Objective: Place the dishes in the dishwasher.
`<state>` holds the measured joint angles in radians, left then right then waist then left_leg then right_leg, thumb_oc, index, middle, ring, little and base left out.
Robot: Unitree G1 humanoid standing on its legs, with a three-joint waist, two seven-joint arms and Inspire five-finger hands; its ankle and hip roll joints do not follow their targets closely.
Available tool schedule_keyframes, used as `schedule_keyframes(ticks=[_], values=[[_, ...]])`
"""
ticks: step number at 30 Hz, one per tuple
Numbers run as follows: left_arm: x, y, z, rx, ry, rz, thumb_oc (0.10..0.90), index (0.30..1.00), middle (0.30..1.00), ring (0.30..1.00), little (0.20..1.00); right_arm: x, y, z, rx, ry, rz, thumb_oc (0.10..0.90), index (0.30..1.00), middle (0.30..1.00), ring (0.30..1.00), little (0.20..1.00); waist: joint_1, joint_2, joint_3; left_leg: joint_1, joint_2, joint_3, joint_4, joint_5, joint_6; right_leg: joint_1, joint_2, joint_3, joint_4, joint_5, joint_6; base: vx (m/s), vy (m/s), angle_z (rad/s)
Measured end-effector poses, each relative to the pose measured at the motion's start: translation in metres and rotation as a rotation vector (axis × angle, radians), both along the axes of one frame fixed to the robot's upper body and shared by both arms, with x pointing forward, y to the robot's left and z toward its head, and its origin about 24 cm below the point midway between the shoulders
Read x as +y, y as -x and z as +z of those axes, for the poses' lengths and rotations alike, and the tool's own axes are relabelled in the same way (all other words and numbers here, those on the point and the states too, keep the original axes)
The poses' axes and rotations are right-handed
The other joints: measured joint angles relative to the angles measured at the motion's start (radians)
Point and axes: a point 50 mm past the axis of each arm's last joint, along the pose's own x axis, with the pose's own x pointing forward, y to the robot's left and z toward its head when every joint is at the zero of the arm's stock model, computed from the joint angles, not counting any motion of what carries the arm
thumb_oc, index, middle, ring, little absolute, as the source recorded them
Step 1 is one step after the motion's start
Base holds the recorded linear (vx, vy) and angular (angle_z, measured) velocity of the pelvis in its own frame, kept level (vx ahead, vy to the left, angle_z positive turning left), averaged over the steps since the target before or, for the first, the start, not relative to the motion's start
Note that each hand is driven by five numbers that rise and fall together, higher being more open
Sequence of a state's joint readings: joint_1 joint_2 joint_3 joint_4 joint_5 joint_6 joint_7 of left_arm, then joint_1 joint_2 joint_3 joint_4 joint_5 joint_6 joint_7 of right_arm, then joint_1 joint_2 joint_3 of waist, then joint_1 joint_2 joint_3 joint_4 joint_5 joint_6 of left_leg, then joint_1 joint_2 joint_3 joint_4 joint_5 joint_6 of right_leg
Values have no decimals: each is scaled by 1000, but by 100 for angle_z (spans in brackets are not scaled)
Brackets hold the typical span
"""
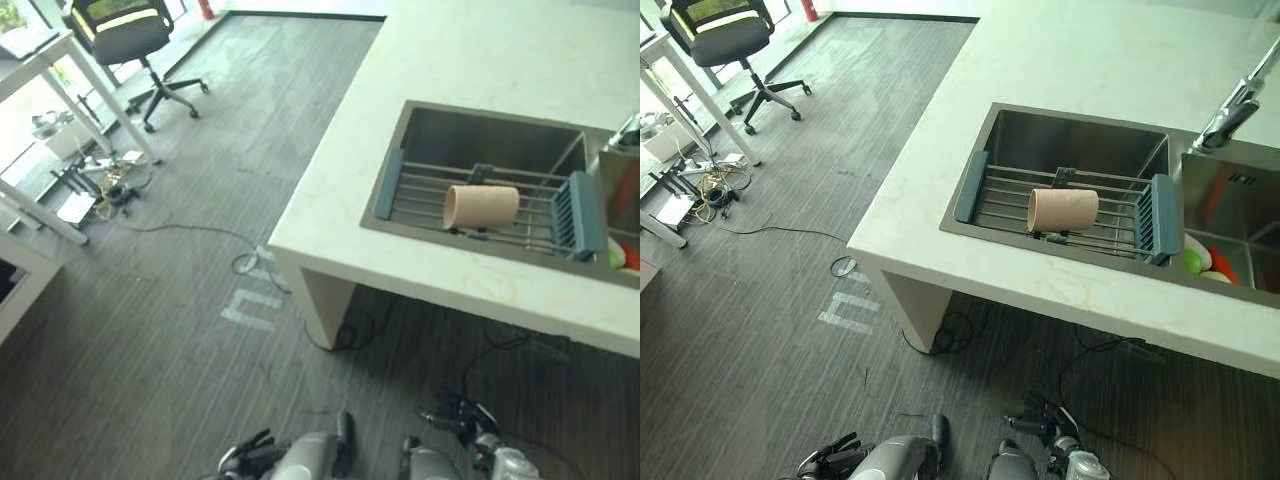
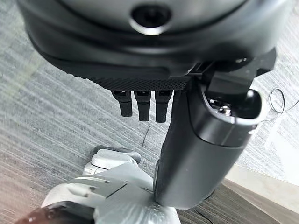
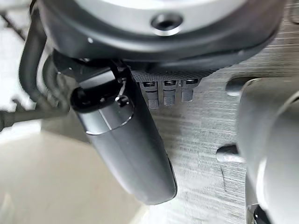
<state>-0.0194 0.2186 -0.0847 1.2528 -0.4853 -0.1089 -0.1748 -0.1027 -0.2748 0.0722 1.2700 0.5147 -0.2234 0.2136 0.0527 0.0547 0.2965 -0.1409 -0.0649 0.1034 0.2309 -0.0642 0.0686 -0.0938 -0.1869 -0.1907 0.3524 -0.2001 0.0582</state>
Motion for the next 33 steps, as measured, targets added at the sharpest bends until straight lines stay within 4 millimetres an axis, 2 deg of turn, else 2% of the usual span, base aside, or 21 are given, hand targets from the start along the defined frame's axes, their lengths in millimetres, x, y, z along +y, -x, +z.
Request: schedule_keyframes(ticks=[1, 4, 5, 7, 8, 9, 10, 11, 12, 13, 14, 16, 17, 19, 20, 22, 23, 26, 29, 32, 33], values=[[2, 0, 0, 9, -8, 16, 800, 900, 900, 900, 900, -1, 19, -8, 74, -4, -29, 800, 900, 900, 900, 900, -24, -12, -6, 13, -8, 1, 7, -1, 17, 22, -6, -1, -27, 18, 20, 187, 276, -29], [8, 8, -1, 45, -19, 29, 800, 900, 900, 900, 900, -1, 42, -16, 164, -28, -108, 800, 900, 900, 900, 900, -39, -47, -44, 26, -6, 29, 19, -29, 33, 39, 10, 29, -64, 42, 33, 179, 265, -34], [11, 12, -2, 60, -25, 37, 800, 900, 900, 900, 900, 0, 39, -15, 154, -31, -123, 800, 900, 900, 900, 900, -46, -57, -56, 31, 1, 47, 22, -36, 37, 39, 15, 36, -74, 63, 33, 120, 184, -95], [18, 15, -1, 63, -36, 53, 800, 900, 900, 900, 900, 9, 15, -10, 88, -38, -64, 800, 900, 900, 900, 900, -43, -43, -55, 20, 79, 103, 47, -84, 59, 52, 81, -54, -190, 241, 6, -54, 35, -138], [21, 10, 1, 49, -42, 60, 800, 900, 900, 900, 900, 11, 8, -7, 56, -42, -47, 800, 900, 900, 900, 900, -51, -48, -49, 5, 81, 110, 57, -86, 63, 33, 76, -81, -173, 263, 15, -119, -193, -106], [19, 1, 3, 25, -39, 59, 800, 900, 900, 900, 900, 8, -5, -2, 20, -34, -28, 800, 900, 900, 900, 900, -48, -48, -22, -8, 77, 99, 84, -90, 76, -61, 57, -70, -13, 259, 31, -25, -228, -57], [20, -7, 5, 8, -47, 36, 800, 900, 900, 900, 900, 8, -17, 4, -17, -31, -3, 800, 900, 900, 900, 900, -52, -42, 5, -29, 79, 112, 99, -85, 51, -147, 16, -54, 125, 216, 53, 90, -379, -35], [19, -12, 6, -4, -47, 31, 800, 900, 900, 900, 900, 6, -13, 3, -11, -27, -1, 800, 900, 900, 900, 900, -47, -46, 3, -30, 65, 127, 74, -79, 27, -185, -23, -67, 123, 199, 55, 97, -267, -19], [20, -13, 7, -19, -48, 47, 800, 900, 900, 900, 900, 11, -8, -1, 15, -37, 4, 800, 900, 900, 900, 900, -40, -78, 3, 0, 55, 160, 10, -83, -96, -204, -60, -67, 41, 197, 54, 205, -527, -9], [29, -9, 9, -30, -59, 95, 800, 900, 900, 900, 900, 24, -1, -7, 49, -63, 22, 800, 900, 900, 900, 900, -20, -113, 13, -64, 74, 59, 306, -149, 16, -197, -136, -66, -43, 200, 161, 205, -432, -30], [23, -3, 6, -19, -44, 109, 800, 900, 900, 900, 900, 15, 7, -8, 69, -31, 18, 800, 900, 900, 900, 900, -17, -64, -3, -19, 119, 4, 252, -253, -7, -199, -117, -79, -30, 189, 170, 324, -601, -61], [24, 22, -1, 72, -68, 134, 800, 900, 900, 900, 900, 13, 13, -9, 89, -33, 46, 800, 900, 900, 900, 900, -1, -92, 8, 39, 83, 54, 177, -197, -23, -120, -94, -102, 66, 130, 104, 300, -390, -52], [21, 24, -2, 80, -62, 129, 800, 900, 900, 900, 900, 14, 14, -10, 97, -33, 61, 800, 900, 900, 900, 900, 0, -84, 9, 66, 78, 57, 131, -172, -19, -77, -58, -110, 51, 99, 54, 185, -243, -5], [16, 30, -4, 95, -56, 122, 800, 900, 900, 900, 900, 16, 15, -11, 108, -34, 84, 800, 900, 900, 900, 900, -4, -74, 6, 128, 73, 62, 49, -129, -28, 6, -1, -124, -29, 72, 2, 75, -205, -2], [8, 27, -5, 87, -41, 117, 800, 900, 900, 900, 900, 15, 13, -10, 110, -31, 92, 800, 900, 900, 900, 900, 3, -63, 10, 144, 76, 66, 42, -102, -64, 37, 23, -132, -51, 74, -8, 66, -123, -4], [16, 15, -1, 40, -77, 126, 800, 900, 900, 900, 900, 15, 10, -9, 108, -25, 89, 800, 900, 900, 900, 900, 22, -92, 22, 8, 84, 39, 312, -32, -130, 41, 4, -108, -48, 49, -56, 118, 43, -10], [14, 10, 0, 20, -65, 133, 800, 900, 900, 900, 900, 12, 9, -8, 110, -13, 84, 800, 900, 900, 900, 900, 35, -96, 24, -58, 92, 10, 407, -13, -128, 47, 9, -104, -51, 47, -65, 184, 168, -20], [13, 9, 1, 14, -57, 135, 800, 900, 900, 900, 900, 3, 4, -4, 99, 13, 75, 800, 900, 900, 900, 900, 27, -86, 20, -47, 96, -14, 170, -18, -117, 54, 33, -96, -61, 34, -45, 212, 236, -16], [8, 9, -2, 42, -37, 132, 800, 900, 900, 900, 900, -8, 6, -3, 130, 45, 55, 800, 900, 900, 900, 900, 19, -45, 17, -46, 130, -106, 21, -6, -108, 61, 106, -95, -73, 46, -65, 140, 199, -29], [9, 8, -2, 75, -41, 145, 800, 900, 900, 900, 900, -16, 21, -6, 176, 57, 24, 800, 900, 900, 900, 900, -9, -43, 10, -15, 141, -56, 36, 7, -99, 85, 106, -100, -79, 30, -62, 197, 190, -5], [11, 7, -2, 77, -50, 157, 800, 900, 900, 900, 900, -14, 31, -9, 201, 44, 13, 800, 900, 900, 900, 900, -12, -62, 10, -13, 114, -34, 29, 13, -72, 75, 75, -88, -62, 19, -36, 125, 59, 2]])
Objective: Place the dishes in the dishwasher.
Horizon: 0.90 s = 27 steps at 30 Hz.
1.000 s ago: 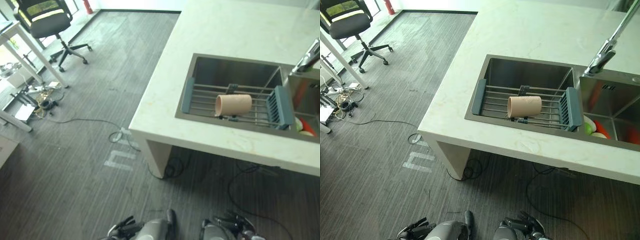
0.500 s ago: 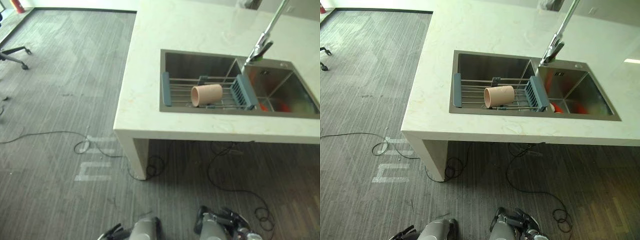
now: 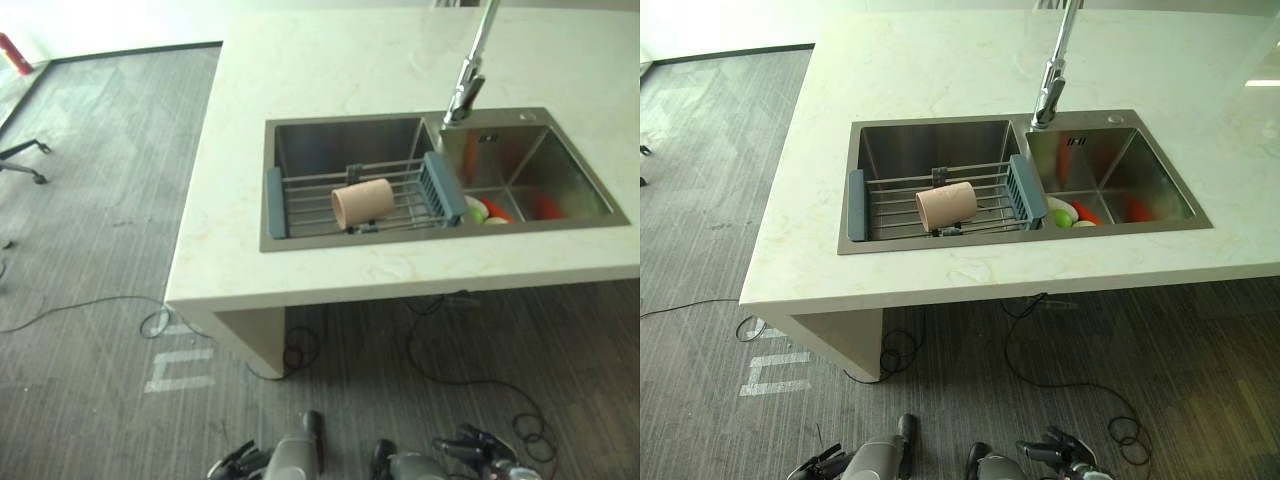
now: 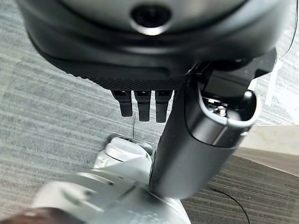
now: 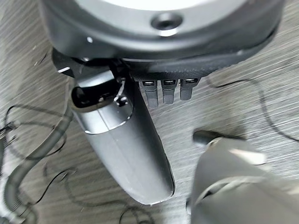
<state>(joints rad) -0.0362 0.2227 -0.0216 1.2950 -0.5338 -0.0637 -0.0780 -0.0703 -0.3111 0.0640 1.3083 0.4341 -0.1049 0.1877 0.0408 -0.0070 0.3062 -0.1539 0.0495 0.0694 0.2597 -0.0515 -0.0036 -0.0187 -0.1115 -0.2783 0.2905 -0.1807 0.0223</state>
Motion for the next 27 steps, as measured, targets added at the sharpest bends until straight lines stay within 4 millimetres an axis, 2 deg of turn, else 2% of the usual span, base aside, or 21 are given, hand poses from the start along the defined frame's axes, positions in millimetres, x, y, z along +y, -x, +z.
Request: schedule_keyframes(ticks=[5, 7, 8, 9, 10, 12, 14, 16, 17, 18, 19, 21, 22, 25, 27], values=[[2, 2, 0, 18, 2, 10, 800, 900, 900, 900, 900, 7, 7, -4, 13, -29, 4, 800, 900, 900, 900, 900, -8, -6, 1, -4, -35, 11, 14, -26, 45, -3, -42, 1, 10, -1, 15, 95, 14, 0], [5, 1, 1, 16, -6, 9, 800, 900, 900, 900, 900, 13, 1, -4, -4, -47, 15, 800, 900, 900, 900, 900, -6, -2, 2, -7, -36, 13, 23, -38, 55, -6, -55, -1, -5, -3, 19, 58, -6, -2], [6, 1, 1, 15, -8, 8, 800, 900, 900, 900, 900, 15, -3, -3, -16, -54, 23, 800, 900, 900, 900, 900, -6, -1, 3, -12, -36, 13, 24, -38, 55, -8, -65, -1, -21, 1, 24, 61, -11, 5], [7, 0, 1, 12, -9, 6, 800, 900, 900, 900, 900, 19, -9, -2, -30, -65, 38, 800, 900, 900, 900, 900, -5, 1, 4, -26, -34, 10, 36, -41, 50, -10, -70, -4, -37, 23, 52, 52, -12, 7], [5, 0, 1, 10, -4, 1, 800, 900, 900, 900, 900, 21, -13, -2, -40, -70, 45, 800, 900, 900, 900, 900, -5, 9, 3, -39, -29, 5, 46, -43, 44, -12, -63, -5, -40, 32, 63, 36, -17, 6], [-6, 1, -2, 15, 19, -15, 800, 900, 900, 900, 900, 23, -16, -1, -50, -75, 52, 800, 900, 900, 900, 900, 3, 31, 6, -58, -15, 6, 53, -39, 30, -40, -53, -4, -16, 25, 50, -20, -10, -3], [-6, -5, 0, -11, 16, -21, 800, 900, 900, 900, 900, 22, -18, 0, -65, -94, 30, 800, 900, 900, 900, 900, 12, 25, 20, -96, -5, 10, 50, -26, 18, -101, -49, 1, 24, 13, 36, -75, -18, -12], [-2, -23, 7, -66, -2, -36, 800, 900, 900, 900, 900, 19, -36, 9, -129, -102, 53, 800, 900, 900, 900, 900, 15, 15, 78, -147, 0, 12, 48, -2, 14, -171, -50, 6, 64, 9, 29, -46, -36, -5], [-2, -19, 5, -42, -2, -37, 800, 900, 900, 900, 900, 20, -33, 8, -124, -150, 80, 800, 900, 900, 900, 900, 15, 15, 63, -122, 18, 7, -38, 72, -5, -204, -32, 15, 100, 18, -3, -39, -64, 3], [-2, -19, 5, -42, -2, -37, 800, 900, 900, 900, 900, 20, -33, 8, -124, -150, 80, 800, 900, 900, 900, 900, 15, 15, 63, -122, 18, 7, -38, 71, -6, -204, -32, 15, 100, 18, -3, -36, -80, 9], [-3, -21, 6, -42, 23, -32, 800, 900, 900, 900, 900, 23, -35, 7, -124, -190, 25, 800, 900, 900, 900, 900, 11, 20, 62, -114, 28, 27, -22, 70, -4, -176, -28, -17, 79, 28, -9, -17, -128, 12], [-3, -19, 5, -33, 49, -18, 800, 900, 900, 900, 900, 26, -27, 3, -79, -221, -7, 800, 900, 900, 900, 900, 17, 21, 56, -47, 36, 40, -28, 51, -8, -103, -26, -22, 58, 24, -4, 18, -156, 6], [-4, -16, 4, -28, 53, -23, 800, 900, 900, 900, 900, 25, -25, 2, -68, -220, -10, 800, 900, 900, 900, 900, 18, 18, 39, -28, 34, 50, -40, 50, -9, -96, -31, -21, 63, 10, 9, 13, -123, -11], [-6, -5, 1, -1, 56, -16, 800, 900, 900, 900, 900, 23, -22, 2, -58, -219, -17, 800, 900, 900, 900, 900, 15, 17, -31, -7, 33, 92, -84, 62, -11, -114, -35, -5, 82, 0, 4, 4, -114, -17], [-8, 0, -1, 15, 58, -18, 800, 900, 900, 900, 900, 21, -20, 1, -42, -214, -46, 800, 900, 900, 900, 900, 17, 23, -41, 23, 25, 97, -112, 75, -15, -115, -43, 1, 104, -17, 3, 86, -60, -6]])
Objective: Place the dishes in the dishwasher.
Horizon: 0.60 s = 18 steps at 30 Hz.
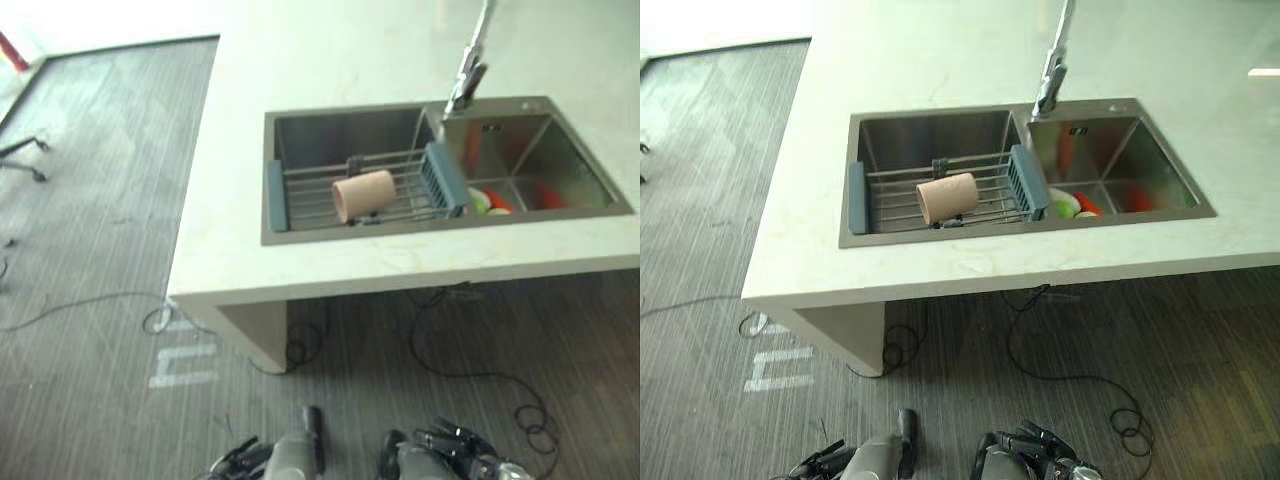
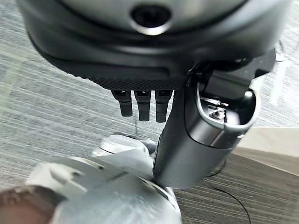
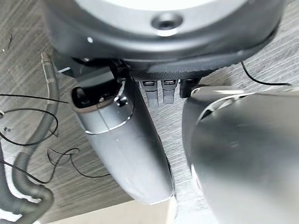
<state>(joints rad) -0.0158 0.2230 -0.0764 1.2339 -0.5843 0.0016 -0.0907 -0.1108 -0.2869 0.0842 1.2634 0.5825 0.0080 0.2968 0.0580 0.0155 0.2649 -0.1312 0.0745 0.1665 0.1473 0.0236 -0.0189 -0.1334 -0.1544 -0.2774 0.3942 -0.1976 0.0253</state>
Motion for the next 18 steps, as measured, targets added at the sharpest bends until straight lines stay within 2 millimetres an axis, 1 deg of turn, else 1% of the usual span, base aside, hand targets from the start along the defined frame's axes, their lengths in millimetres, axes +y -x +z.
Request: schedule_keyframes(ticks=[2, 4, 5, 6, 7, 8, 9, 10, 11, 12, 13, 14, 15, 16, 17, 18], values=[[-4, 8, -3, 26, 11, 6, 800, 900, 900, 900, 900, -2, 7, -2, 23, 8, -14, 800, 900, 900, 900, 900, 3, 6, -26, 23, -8, 0, -13, 9, -9, 4, -10, 0, 24, -25, -5, 65, 57, 2], [-4, 10, -3, 31, 15, 4, 800, 900, 900, 900, 900, -3, 10, -3, 32, 17, -20, 800, 900, 900, 900, 900, 7, 12, -29, 18, -8, -6, 11, 14, -7, 17, -15, -3, 39, -36, -9, 117, 147, 18], [-5, 10, -3, 28, 20, -4, 800, 900, 900, 900, 900, -5, 13, -3, 40, 26, -26, 800, 900, 900, 900, 900, 5, 15, -30, -9, -6, -8, 47, -2, -6, 21, -13, -14, 38, -32, -14, 134, 148, 31], [-6, 10, -4, 33, 23, -10, 800, 900, 900, 900, 900, -6, 13, -3, 47, 32, -29, 800, 900, 900, 900, 900, 8, 26, -34, -7, -7, -10, 53, -11, -2, 26, -13, -18, 38, -33, -12, 126, 168, 28], [-6, 12, -4, 44, 27, -10, 800, 900, 900, 900, 900, -5, 13, -4, 49, 37, -32, 800, 900, 900, 900, 900, 9, 20, -31, -6, -10, -14, 57, -16, 1, 31, -13, -19, 32, -32, -9, 81, 140, 6], [-6, 18, -6, 82, 37, -3, 800, 900, 900, 900, 900, -3, 12, -4, 53, 43, -37, 800, 900, 900, 900, 900, 16, 23, -33, 10, -30, -48, 53, -29, 11, 45, -13, -11, 15, -25, -1, 79, 186, -15], [-7, 23, -7, 109, 46, 1, 800, 900, 900, 900, 900, -2, 11, -4, 50, 43, -38, 800, 900, 900, 900, 900, 26, 20, -31, 14, -41, -70, 58, -37, 14, 53, -11, -1, -3, -15, 6, 157, 239, -24], [-7, 25, -8, 145, 59, 9, 800, 900, 900, 900, 900, -1, 6, -3, 41, 40, -44, 800, 900, 900, 900, 900, 27, 17, -29, 0, -44, -64, 86, -53, 21, 68, -11, -7, -46, 5, 26, 165, 213, -17], [-6, 29, -8, 175, 62, 9, 800, 900, 900, 900, 900, 0, 6, -3, 41, 39, -44, 800, 900, 900, 900, 900, 25, 25, -33, -9, -43, -61, 116, -73, 36, 88, -2, -11, -76, 15, 42, 156, 152, -3], [-5, 31, -8, 188, 63, 11, 800, 900, 900, 900, 900, 1, 7, -4, 45, 35, -42, 800, 900, 900, 900, 900, 26, 22, -31, -10, -43, -62, 136, -95, 39, 110, -2, -17, -98, 26, 53, 48, 57, 5], [-3, 32, -8, 191, 60, 16, 800, 900, 900, 900, 900, 5, 9, -5, 47, 27, -38, 800, 900, 900, 900, 900, 26, 3, -29, -16, -47, -59, 165, -125, 51, 123, -8, -19, -107, 33, 61, 47, 33, 7], [0, 30, -7, 189, 53, 18, 800, 900, 900, 900, 900, 8, 7, -5, 39, 22, -34, 800, 900, 900, 900, 900, 22, -2, -27, -40, -44, -64, 210, -153, 63, 114, -20, -22, -65, 35, 62, 59, -3, -3], [2, 24, -6, 181, 48, 15, 800, 900, 900, 900, 900, 10, -1, -3, 21, 22, -20, 800, 900, 900, 900, 900, 28, -9, -11, -59, -44, -59, 235, -170, 77, 52, -49, -36, 43, 45, 61, 147, -73, -5], [3, 19, -5, 177, 46, 8, 800, 900, 900, 900, 900, 9, -8, -1, -4, 31, -17, 800, 900, 900, 900, 900, 23, -8, 4, -56, -45, -60, 232, -169, 92, -7, -77, -39, 144, 76, 67, 145, -86, -12], [5, 19, -4, 181, 40, -1, 800, 900, 900, 900, 900, 8, -12, 2, -32, 37, -25, 800, 900, 900, 900, 900, 22, -8, 11, -38, -47, -59, 214, -170, 94, -23, -93, -45, 131, 64, 97, 205, -150, -4], [5, 20, -4, 183, 39, -4, 800, 900, 900, 900, 900, 8, -12, 2, -35, 36, -29, 800, 900, 900, 900, 900, 23, -7, 12, -30, -47, -58, 209, -170, 94, -17, -93, -46, 98, 62, 100, 195, -147, -2]])
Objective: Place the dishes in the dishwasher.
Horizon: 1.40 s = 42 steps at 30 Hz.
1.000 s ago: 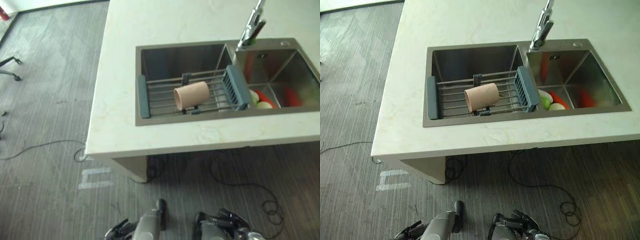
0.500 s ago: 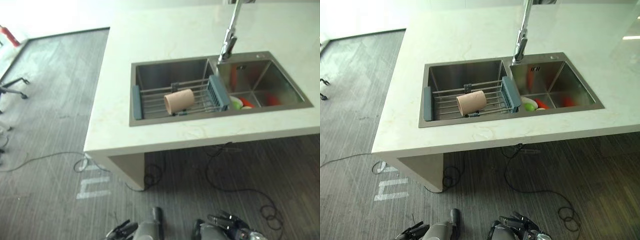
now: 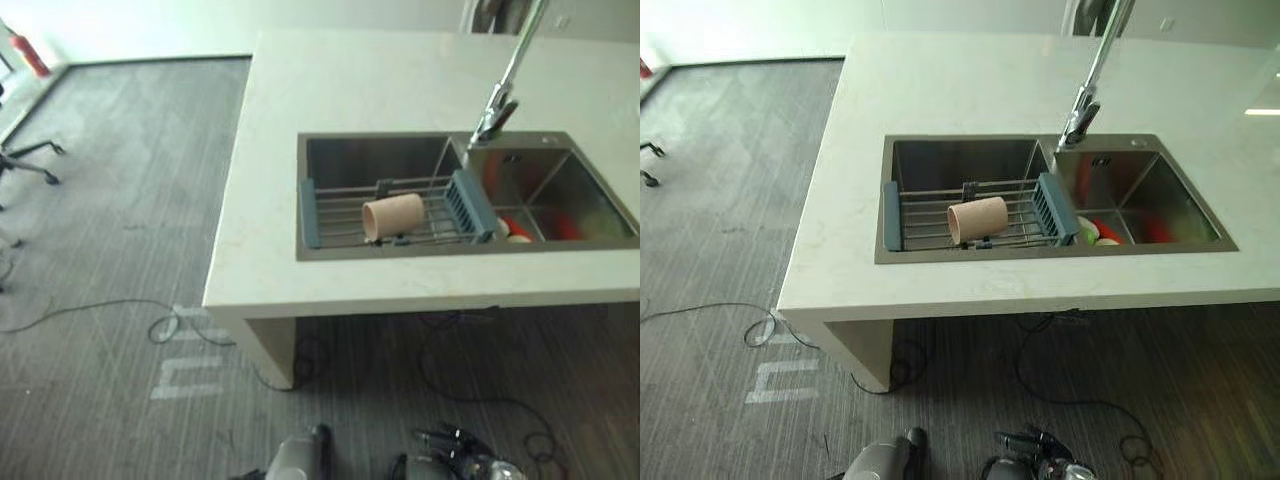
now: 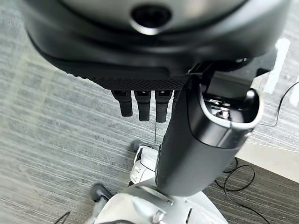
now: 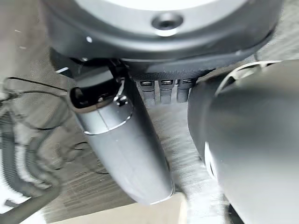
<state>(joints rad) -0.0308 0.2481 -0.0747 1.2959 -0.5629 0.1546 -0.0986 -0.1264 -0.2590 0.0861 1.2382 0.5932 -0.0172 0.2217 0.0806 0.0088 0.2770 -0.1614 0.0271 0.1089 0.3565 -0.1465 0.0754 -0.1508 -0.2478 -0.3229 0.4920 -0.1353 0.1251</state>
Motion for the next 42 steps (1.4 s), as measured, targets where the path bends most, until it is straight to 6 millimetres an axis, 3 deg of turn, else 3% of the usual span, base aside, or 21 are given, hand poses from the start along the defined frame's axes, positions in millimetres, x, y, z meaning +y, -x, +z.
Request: schedule_keyframes(ticks=[3, 4, 7, 8, 11, 12, 14, 16, 22, 23, 24, 25, 27, 30, 37, 42], values=[[1, 0, 0, 5, -12, -29, 800, 900, 900, 900, 900, 4, 2, -1, -2, -8, -5, 800, 900, 900, 900, 900, -9, -9, 5, 45, -20, 0, -31, -2, 7, 17, -29, 38, -165, 23, 38, 268, -236, 6], [2, 2, 0, 10, -13, -26, 800, 900, 900, 900, 900, 3, 1, -1, -11, -5, -9, 800, 900, 900, 900, 900, -20, -22, 6, 56, -42, 1, -40, -5, 9, -1, -66, 58, -167, 42, 62, 292, -318, 13], [3, 3, 0, 12, -19, -21, 800, 900, 900, 900, 900, 0, 0, 0, -20, 8, -28, 800, 900, 900, 900, 900, -22, -47, 10, 80, -65, 0, -43, -22, 5, -27, -144, 59, -166, 98, 83, 254, -349, 9], [4, 3, 0, 10, -22, -9, 800, 900, 900, 900, 900, -1, 1, 0, -16, 10, -29, 800, 900, 900, 900, 900, -18, -53, 8, 88, -60, -3, -40, -30, -1, -22, -152, 52, -180, 111, 68, 254, -395, 5], [6, 5, 1, 6, -33, 32, 800, 900, 900, 900, 900, 1, 5, -2, 11, -3, -22, 800, 900, 900, 900, 900, 7, -48, 8, 104, -6, -16, -31, -40, -60, 25, -82, -1, -213, 109, 58, 148, -282, 1], [7, 6, 1, 11, -38, 33, 800, 900, 900, 900, 900, 1, 7, -3, 16, -7, -22, 800, 900, 900, 900, 900, 0, -47, 7, 106, 9, -36, -25, -46, -77, 58, -42, 14, -246, 139, 8, 59, -257, 30], [-1, 6, -1, 16, -28, 29, 800, 900, 900, 900, 900, -5, 8, -2, 17, 7, -26, 800, 900, 900, 900, 900, -6, -8, 3, 102, 52, -44, -41, -30, -108, 69, 0, -17, -224, 110, -17, 12, -229, 38], [-3, 5, -2, 18, -29, 28, 800, 900, 900, 900, 900, -12, 5, 1, 9, 27, -27, 800, 900, 900, 900, 900, -23, 14, 0, 100, 92, -29, -65, -4, -132, 55, 22, -47, -181, 63, -49, -14, -225, 36], [-4, 13, -3, 33, -29, 41, 800, 900, 900, 900, 900, -34, -8, 13, -51, 78, -54, 800, 900, 900, 900, 900, -20, 11, 2, 94, 116, -33, -124, 142, -156, 17, 44, -54, -114, -22, -118, -39, -90, 17], [-4, 12, -3, 30, -27, 31, 800, 900, 900, 900, 900, -35, -6, 13, -53, 82, -61, 800, 900, 900, 900, 900, -30, 19, 2, 58, 130, -20, -97, 135, -170, 15, 42, -83, -108, -27, -126, 19, 111, 65], [-10, 4, -3, 9, -12, -3, 800, 900, 900, 900, 900, -47, 0, 15, -37, 108, -105, 800, 900, 900, 900, 900, -41, 55, 5, -6, 144, 18, -65, 121, -183, 11, 52, -121, -105, -35, -134, 46, 108, 60], [-12, 5, -4, 14, -8, -9, 800, 900, 900, 900, 900, -46, 2, 13, -26, 106, -114, 800, 900, 900, 900, 900, -46, 63, 6, -13, 143, 20, -76, 122, -183, 11, 61, -122, -103, -42, -133, 46, 129, 23], [-11, 5, -4, 48, -77, -195, 800, 900, 900, 900, 900, -39, 16, 5, 33, 81, -122, 800, 900, 900, 900, 900, -49, 63, 4, 4, 113, 18, -121, 120, -147, -3, 57, -99, -78, -52, -143, 90, 93, -24], [-9, -1, -2, 37, -123, -217, 800, 900, 900, 900, 900, -30, 34, -4, 84, 57, -119, 800, 900, 900, 900, 900, -51, 52, 3, 8, 82, 21, -135, 116, -134, -9, 46, -47, -75, -45, -120, 81, 63, 2], [1, -14, 4, -163, -93, 143, 800, 900, 900, 900, 900, -27, 31, -3, 49, 43, -126, 800, 900, 900, 900, 900, -46, 48, -9, 10, 48, 29, -138, 113, -107, -16, 27, -7, -73, -39, -99, 64, 39, 5], [14, -20, 12, -282, -195, 192, 800, 900, 900, 900, 900, -30, 24, 0, 27, 41, -113, 800, 900, 900, 900, 900, -42, 58, -20, 24, 43, 42, -136, 110, -99, -18, 20, 5, -67, -41, -83, 110, 47, -7]])
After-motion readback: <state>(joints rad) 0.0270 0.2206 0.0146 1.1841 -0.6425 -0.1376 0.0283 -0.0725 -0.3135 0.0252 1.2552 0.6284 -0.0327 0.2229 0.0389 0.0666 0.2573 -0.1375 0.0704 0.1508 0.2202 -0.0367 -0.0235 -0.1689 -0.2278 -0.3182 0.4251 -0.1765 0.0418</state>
